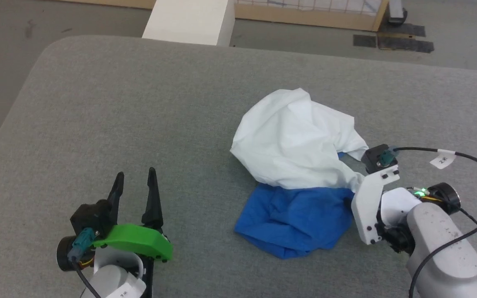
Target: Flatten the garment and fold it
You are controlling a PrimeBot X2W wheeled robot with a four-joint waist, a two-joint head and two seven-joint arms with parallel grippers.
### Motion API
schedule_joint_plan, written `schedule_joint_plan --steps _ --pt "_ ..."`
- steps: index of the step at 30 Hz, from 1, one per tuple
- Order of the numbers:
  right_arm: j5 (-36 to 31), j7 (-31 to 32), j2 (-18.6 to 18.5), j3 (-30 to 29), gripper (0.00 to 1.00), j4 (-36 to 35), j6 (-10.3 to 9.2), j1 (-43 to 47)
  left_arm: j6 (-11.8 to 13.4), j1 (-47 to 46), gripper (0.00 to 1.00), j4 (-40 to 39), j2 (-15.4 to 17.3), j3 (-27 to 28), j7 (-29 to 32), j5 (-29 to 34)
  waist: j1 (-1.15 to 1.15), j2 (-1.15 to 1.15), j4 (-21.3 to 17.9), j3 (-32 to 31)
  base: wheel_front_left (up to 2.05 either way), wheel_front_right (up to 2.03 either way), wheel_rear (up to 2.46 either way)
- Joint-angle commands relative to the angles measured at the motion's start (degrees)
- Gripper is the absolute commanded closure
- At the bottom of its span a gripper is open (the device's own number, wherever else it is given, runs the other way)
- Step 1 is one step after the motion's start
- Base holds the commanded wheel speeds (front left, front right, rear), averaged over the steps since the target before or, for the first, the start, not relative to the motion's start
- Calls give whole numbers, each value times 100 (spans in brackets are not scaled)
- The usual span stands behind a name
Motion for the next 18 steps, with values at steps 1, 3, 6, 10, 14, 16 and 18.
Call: schedule_joint_plan --steps 1,3,6,10,14,16,18 --pt "107 -125 34 72 87 161 -6 64 -41 -93 0 35 -37 47 -26 62 0 0 68 56 0 0 0" --pt "305 -704 -47 -145 100 -30 -6 59 -78 -32 0 101 -56 107 -27 75 0 0 -57 -119 0 0 0" --pt "461 -1160 -74 -603 100 -426 -6 137 -105 14 0 129 -62 159 -27 67 0 0 -195 -267 0 0 0" --pt "456 -1467 -74 -1567 100 -1219 -6 557 -121 94 0 181 -53 216 -27 54 0 0 -415 -461 0 0 0" --pt "226 -1223 168 -2665 100 -1909 -6 1398 -123 167 0 194 -58 226 -27 32 0 0 -601 -595 0 0 0" --pt "126 -932 342 -3015 100 -2097 -6 1879 -139 175 0 204 -64 214 -25 14 0 0 -660 -616 0 0 0" --pt "187 -592 504 -3157 100 -2146 -6 2310 -145 172 0 226 -68 195 -11 3 0 0 -705 -626 0 0 0"
